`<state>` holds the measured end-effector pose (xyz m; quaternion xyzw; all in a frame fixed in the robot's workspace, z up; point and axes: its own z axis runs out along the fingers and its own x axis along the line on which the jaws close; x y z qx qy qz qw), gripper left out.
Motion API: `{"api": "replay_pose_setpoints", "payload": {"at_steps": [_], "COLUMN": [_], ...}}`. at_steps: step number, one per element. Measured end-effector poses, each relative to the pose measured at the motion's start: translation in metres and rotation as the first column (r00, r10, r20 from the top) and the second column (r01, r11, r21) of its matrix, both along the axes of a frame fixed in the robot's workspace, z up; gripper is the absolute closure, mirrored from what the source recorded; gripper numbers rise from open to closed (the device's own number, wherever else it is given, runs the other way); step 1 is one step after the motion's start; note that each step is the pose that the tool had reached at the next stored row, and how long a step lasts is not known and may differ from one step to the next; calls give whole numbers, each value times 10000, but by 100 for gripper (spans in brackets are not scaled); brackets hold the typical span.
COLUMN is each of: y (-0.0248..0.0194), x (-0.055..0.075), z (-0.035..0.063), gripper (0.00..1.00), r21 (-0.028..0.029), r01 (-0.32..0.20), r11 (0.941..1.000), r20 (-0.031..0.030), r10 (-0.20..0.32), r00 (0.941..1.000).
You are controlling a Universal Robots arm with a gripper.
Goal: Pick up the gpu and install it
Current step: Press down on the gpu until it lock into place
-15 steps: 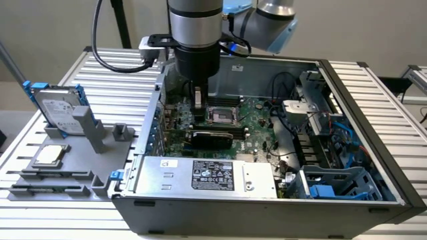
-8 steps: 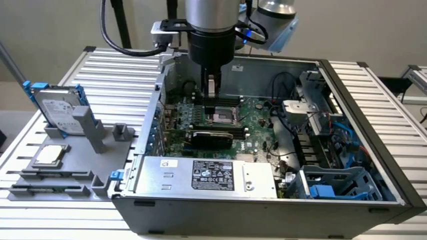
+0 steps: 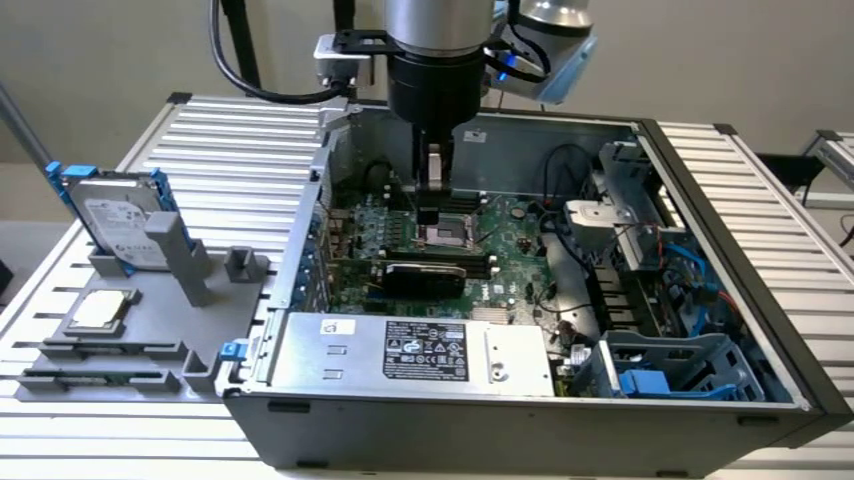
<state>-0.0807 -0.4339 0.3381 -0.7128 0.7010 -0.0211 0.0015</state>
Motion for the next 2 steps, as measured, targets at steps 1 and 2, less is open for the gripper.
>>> {"api": "replay_pose_setpoints", "payload": {"at_steps": [1, 2], "y": [0, 0], "x": [0, 0], "z": [0, 0], "gripper": [89, 89], "r21": [0, 0], "r01": [0, 0], "r11": [10000, 10000], "r20": [0, 0], "r10": [0, 0], "r00": [10000, 10000]}}
